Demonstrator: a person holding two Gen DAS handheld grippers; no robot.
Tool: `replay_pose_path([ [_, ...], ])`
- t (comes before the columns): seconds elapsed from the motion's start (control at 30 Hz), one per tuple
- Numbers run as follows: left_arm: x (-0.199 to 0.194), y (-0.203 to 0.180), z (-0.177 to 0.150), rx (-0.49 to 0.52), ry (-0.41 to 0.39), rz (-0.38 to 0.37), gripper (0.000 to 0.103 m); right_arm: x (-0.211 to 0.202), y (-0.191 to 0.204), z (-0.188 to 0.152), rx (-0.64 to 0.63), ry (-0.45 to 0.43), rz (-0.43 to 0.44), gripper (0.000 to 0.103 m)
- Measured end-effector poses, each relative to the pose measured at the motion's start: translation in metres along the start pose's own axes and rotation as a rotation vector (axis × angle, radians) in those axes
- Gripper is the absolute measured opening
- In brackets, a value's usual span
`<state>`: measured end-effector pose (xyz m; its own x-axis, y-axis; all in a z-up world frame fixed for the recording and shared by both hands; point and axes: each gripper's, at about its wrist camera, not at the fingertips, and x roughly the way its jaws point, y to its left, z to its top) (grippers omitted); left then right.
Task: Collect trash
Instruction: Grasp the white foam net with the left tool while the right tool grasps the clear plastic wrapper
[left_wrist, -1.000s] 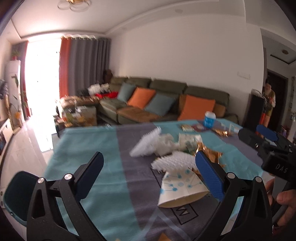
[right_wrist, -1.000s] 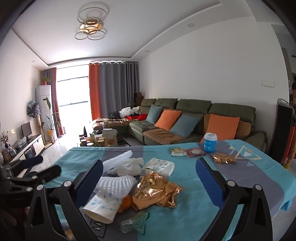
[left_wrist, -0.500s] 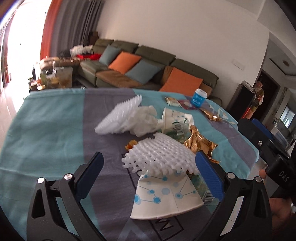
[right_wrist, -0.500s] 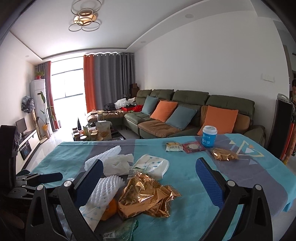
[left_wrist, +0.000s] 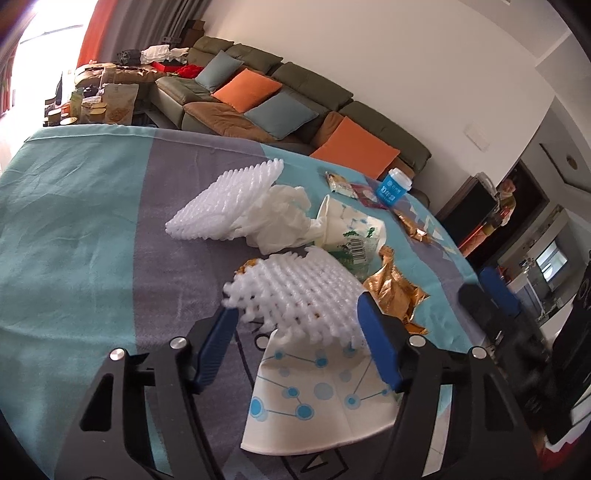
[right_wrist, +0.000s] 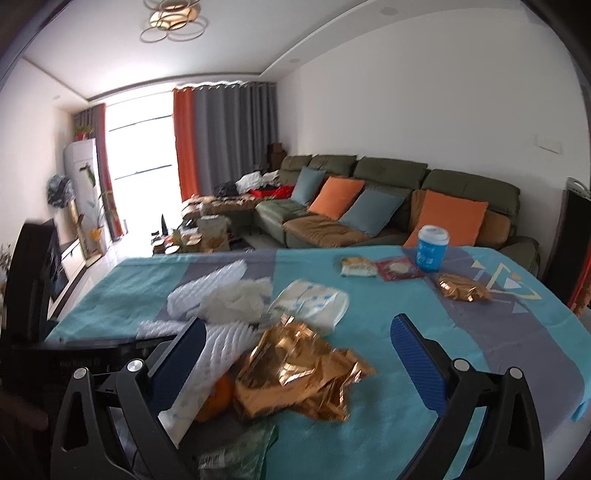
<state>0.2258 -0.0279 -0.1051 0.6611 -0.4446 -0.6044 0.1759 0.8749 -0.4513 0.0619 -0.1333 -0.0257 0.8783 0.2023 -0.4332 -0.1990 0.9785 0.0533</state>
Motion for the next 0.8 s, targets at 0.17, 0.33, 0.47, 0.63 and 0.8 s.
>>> replay_pose_path([
  [0.17, -0.004, -0.001, 0.004, -0.005, -0.018, -0.018, 0.055, -0.001, 0.002, -0.012, -0.013, 0.040, 0.020, 0.097],
  [0.33, -0.003, 0.000, 0.005, -0.010, -0.012, -0.024, 0.028, 0.000, 0.007, -0.018, -0.039, 0.069, 0.038, 0.097],
  [0.47, -0.006, 0.000, 0.005, -0.009, -0.024, -0.035, 0.013, 0.001, 0.016, -0.025, -0.062, 0.122, 0.090, 0.090],
  [0.63, -0.012, -0.002, 0.004, 0.006, -0.049, -0.056, 0.011, 0.006, 0.021, -0.035, -0.063, 0.210, 0.128, 0.064],
  [0.8, -0.019, -0.007, 0.002, 0.031, -0.077, -0.080, 0.010, 0.012, 0.020, -0.052, -0.047, 0.313, 0.164, 0.055],
])
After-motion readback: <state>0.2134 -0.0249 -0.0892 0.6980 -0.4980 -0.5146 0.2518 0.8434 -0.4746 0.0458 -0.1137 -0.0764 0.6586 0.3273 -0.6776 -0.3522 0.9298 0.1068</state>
